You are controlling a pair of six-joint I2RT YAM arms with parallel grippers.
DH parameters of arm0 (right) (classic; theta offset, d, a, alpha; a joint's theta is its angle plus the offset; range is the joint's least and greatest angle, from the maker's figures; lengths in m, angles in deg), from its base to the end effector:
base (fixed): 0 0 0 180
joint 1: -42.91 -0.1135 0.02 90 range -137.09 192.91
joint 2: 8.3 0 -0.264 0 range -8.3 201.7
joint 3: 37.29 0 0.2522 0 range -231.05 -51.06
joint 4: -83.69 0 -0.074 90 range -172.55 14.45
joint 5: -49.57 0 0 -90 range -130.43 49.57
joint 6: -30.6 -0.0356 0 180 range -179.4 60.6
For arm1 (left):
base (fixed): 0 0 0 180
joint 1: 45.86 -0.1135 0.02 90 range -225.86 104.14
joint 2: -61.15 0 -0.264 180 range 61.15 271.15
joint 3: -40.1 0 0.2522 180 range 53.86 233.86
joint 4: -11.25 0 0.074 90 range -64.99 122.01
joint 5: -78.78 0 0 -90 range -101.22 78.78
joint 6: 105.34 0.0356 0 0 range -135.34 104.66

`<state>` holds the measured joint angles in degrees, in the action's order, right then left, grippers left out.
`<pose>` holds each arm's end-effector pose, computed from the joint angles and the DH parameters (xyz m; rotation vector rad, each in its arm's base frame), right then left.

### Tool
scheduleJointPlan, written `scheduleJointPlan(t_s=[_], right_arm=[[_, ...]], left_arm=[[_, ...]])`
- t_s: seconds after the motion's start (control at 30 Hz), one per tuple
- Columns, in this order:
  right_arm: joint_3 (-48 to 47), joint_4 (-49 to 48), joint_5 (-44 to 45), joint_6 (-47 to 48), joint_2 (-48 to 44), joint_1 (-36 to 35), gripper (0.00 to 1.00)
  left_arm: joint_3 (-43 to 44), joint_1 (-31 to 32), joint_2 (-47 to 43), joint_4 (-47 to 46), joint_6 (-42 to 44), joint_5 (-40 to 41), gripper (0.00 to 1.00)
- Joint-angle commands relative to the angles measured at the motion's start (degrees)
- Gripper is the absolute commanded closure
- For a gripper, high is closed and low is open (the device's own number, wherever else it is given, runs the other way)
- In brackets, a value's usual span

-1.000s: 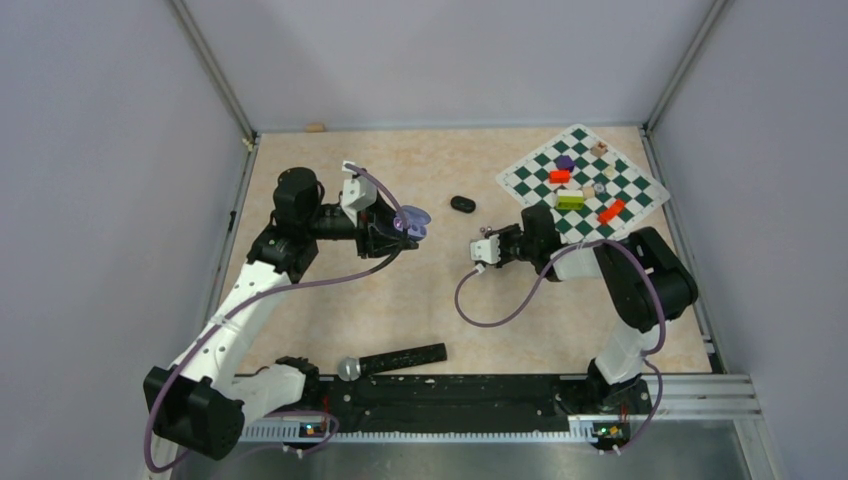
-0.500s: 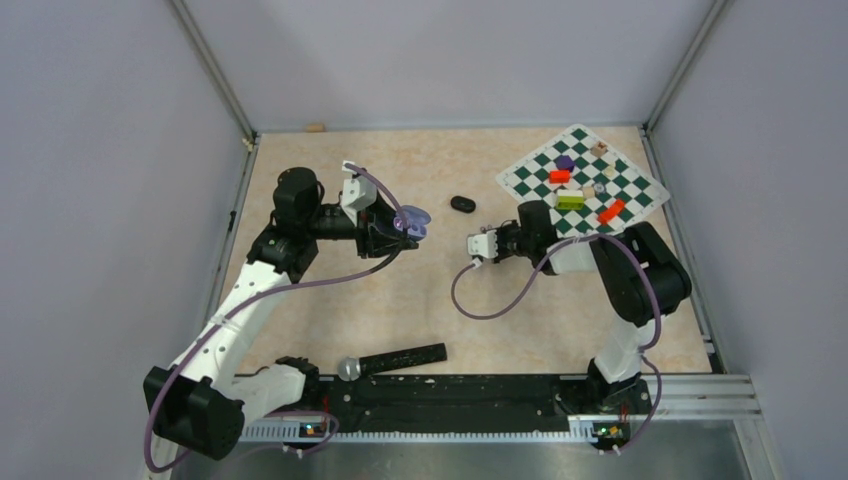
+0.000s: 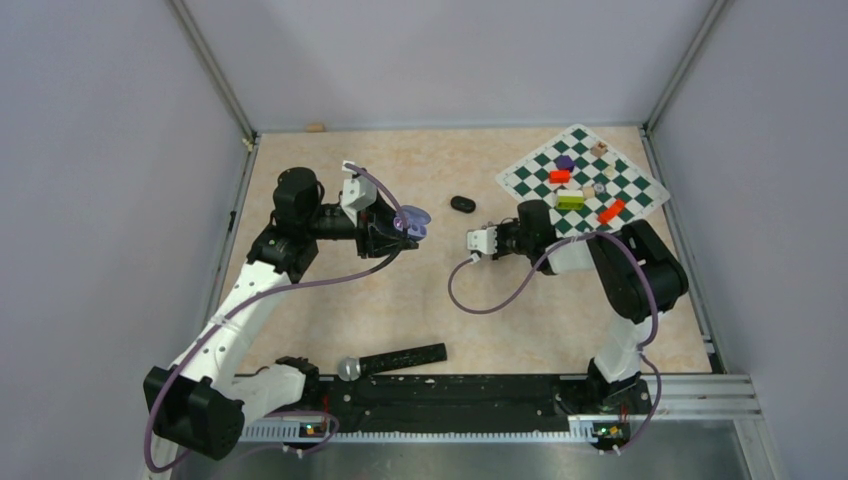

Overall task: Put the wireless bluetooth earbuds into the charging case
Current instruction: Pick up the earbud from the center of the board.

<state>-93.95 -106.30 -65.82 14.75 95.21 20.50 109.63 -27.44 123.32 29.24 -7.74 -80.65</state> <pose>0.3077 0.1434 0.1225 -1.7497 1.2385 -0.0331 0.2095 -0.1049 0.3633 1.2112 1.3033 -1.1846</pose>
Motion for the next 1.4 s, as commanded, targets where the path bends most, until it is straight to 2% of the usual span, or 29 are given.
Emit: scheduleJointPlan(t_s=[0.0, 0.23, 0.43, 0.7, 1.0, 1.1, 1.27, 1.37], right_arm=[[-0.4, 1.0, 2.8, -3.7, 2.4, 0.5, 0.91], [-0.6, 2.3, 0.6, -4.6, 1.0, 0.5, 0.96], [-2.8, 9.7, -5.7, -10.6, -7.7, 0.4, 0.97], [-13.0, 27.4, -14.9, -30.3, -21.1, 1.1, 0.98], [-24.5, 37.3, -24.3, -52.9, -27.3, 1.0, 1.00], [-24.6, 35.6, -29.5, -58.9, -29.9, 1.1, 1.00], [-18.3, 23.6, -33.0, -69.9, -36.0, 1.1, 1.00], [-14.9, 18.8, -34.2, -72.6, -38.3, 1.1, 1.00]], left_arm=[[0.0, -0.3, -1.1, -2.4, -0.2, -1.0, 0.87], [-0.2, -0.4, -1.0, -2.5, -0.2, -1.0, 0.87], [-0.5, -0.4, -1.0, -2.6, 0.0, -0.9, 0.87], [-0.2, -0.3, -0.2, -2.6, 0.0, -1.7, 0.86], [-0.3, -0.3, -0.6, -2.6, 0.0, -1.8, 0.86], [-0.6, -0.3, -0.9, -2.9, -0.1, -1.7, 0.86], [-1.2, -0.3, -0.2, -4.6, -1.3, -1.5, 0.86], [-1.0, -0.3, 0.8, -6.8, -2.8, -1.6, 0.88]])
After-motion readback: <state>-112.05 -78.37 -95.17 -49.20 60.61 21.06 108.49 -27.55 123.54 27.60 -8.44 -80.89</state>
